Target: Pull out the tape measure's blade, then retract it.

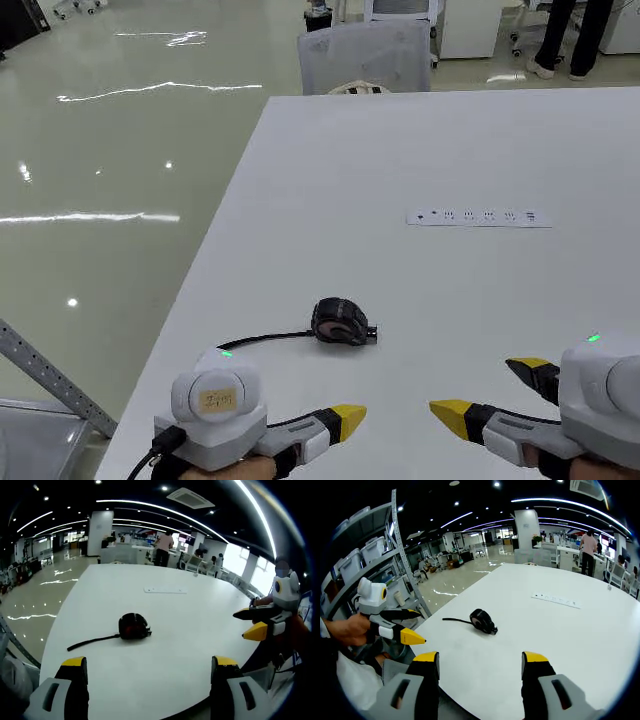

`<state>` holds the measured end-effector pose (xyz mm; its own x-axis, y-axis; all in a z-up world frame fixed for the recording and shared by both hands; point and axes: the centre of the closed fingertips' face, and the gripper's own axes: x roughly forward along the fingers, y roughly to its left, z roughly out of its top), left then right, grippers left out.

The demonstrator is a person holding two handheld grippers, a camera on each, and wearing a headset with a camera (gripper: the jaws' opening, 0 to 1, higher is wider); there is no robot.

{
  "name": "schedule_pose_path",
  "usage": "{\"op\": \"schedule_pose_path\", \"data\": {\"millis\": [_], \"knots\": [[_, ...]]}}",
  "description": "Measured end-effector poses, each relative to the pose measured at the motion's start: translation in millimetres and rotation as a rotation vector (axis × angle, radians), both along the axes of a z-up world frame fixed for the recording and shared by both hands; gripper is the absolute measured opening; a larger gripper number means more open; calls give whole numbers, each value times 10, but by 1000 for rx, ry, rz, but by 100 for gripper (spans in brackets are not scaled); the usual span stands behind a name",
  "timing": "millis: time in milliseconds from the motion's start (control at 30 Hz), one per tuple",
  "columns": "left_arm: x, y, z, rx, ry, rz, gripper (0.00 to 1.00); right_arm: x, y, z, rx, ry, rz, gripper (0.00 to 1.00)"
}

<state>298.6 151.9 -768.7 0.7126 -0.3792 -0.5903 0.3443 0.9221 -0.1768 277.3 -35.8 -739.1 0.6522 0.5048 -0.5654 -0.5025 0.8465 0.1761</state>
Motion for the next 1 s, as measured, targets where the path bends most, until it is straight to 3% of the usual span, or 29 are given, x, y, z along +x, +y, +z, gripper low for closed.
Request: {"op": "schedule_pose_path", "data": {"millis": [1000], "knots": [[-12, 190, -14, 10, 21, 60, 100, -36, -29, -2, -1, 14, -32, 70]]}}
